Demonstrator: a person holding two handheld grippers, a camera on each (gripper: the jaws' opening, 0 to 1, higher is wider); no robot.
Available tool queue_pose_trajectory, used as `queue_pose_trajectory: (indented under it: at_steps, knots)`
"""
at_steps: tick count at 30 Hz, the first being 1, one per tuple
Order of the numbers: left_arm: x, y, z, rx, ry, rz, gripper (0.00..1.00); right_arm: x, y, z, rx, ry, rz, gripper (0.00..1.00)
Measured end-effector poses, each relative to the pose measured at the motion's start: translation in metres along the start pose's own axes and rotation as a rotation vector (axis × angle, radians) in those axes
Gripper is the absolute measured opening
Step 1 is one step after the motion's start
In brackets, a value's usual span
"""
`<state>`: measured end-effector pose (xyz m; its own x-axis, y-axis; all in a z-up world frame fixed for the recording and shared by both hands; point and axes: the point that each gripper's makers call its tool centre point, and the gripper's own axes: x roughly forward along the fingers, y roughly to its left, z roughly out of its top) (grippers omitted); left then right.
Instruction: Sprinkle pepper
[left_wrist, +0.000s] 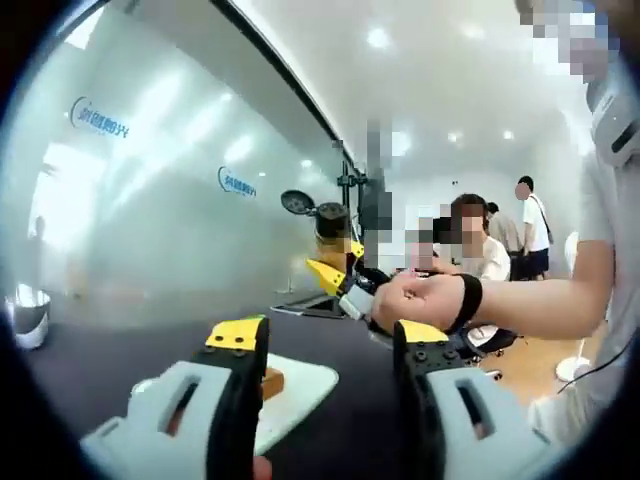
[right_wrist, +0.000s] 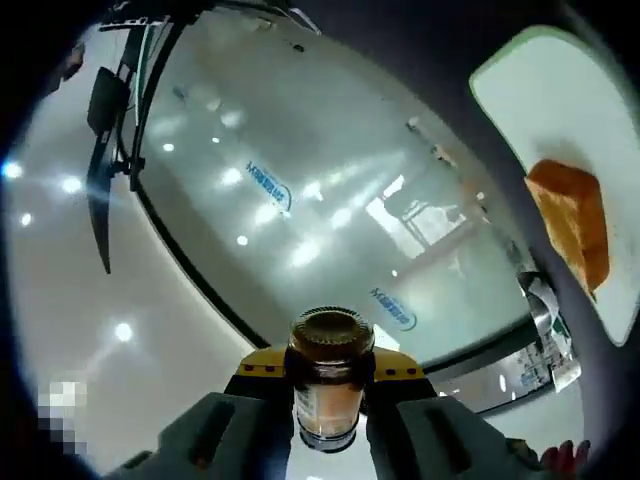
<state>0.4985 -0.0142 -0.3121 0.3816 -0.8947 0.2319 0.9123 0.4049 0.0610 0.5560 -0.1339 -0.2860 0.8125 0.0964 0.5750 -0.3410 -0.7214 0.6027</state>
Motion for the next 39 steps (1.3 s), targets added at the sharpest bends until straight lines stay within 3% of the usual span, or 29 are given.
queue_pose_trajectory:
  at_steps: [9, 13, 26, 30, 33, 39]
  knots:
    - [0.025, 0.002, 0.025, 0.038, -0.064, -0.009, 0.54, -0.006, -0.029, -0.044, 0.077, 0.066, -0.044, 0.22]
    - [0.032, 0.000, 0.024, 0.051, -0.064, -0.009, 0.52, -0.013, -0.047, -0.058, 0.097, 0.078, -0.083, 0.21]
    - [0.040, -0.011, 0.034, 0.103, -0.091, -0.032, 0.41, -0.021, -0.059, -0.073, 0.122, 0.075, -0.126, 0.21]
    - [0.039, -0.011, 0.039, 0.137, -0.118, -0.028, 0.25, -0.022, -0.062, -0.077, 0.115, 0.091, -0.127, 0.22]
    - [0.034, -0.011, 0.041, 0.141, -0.133, -0.029, 0.21, -0.027, -0.064, -0.076, 0.121, 0.094, -0.136, 0.22]
    - [0.024, -0.014, 0.046, 0.134, -0.147, -0.037, 0.21, -0.030, -0.065, -0.084, 0.125, 0.118, -0.139, 0.22]
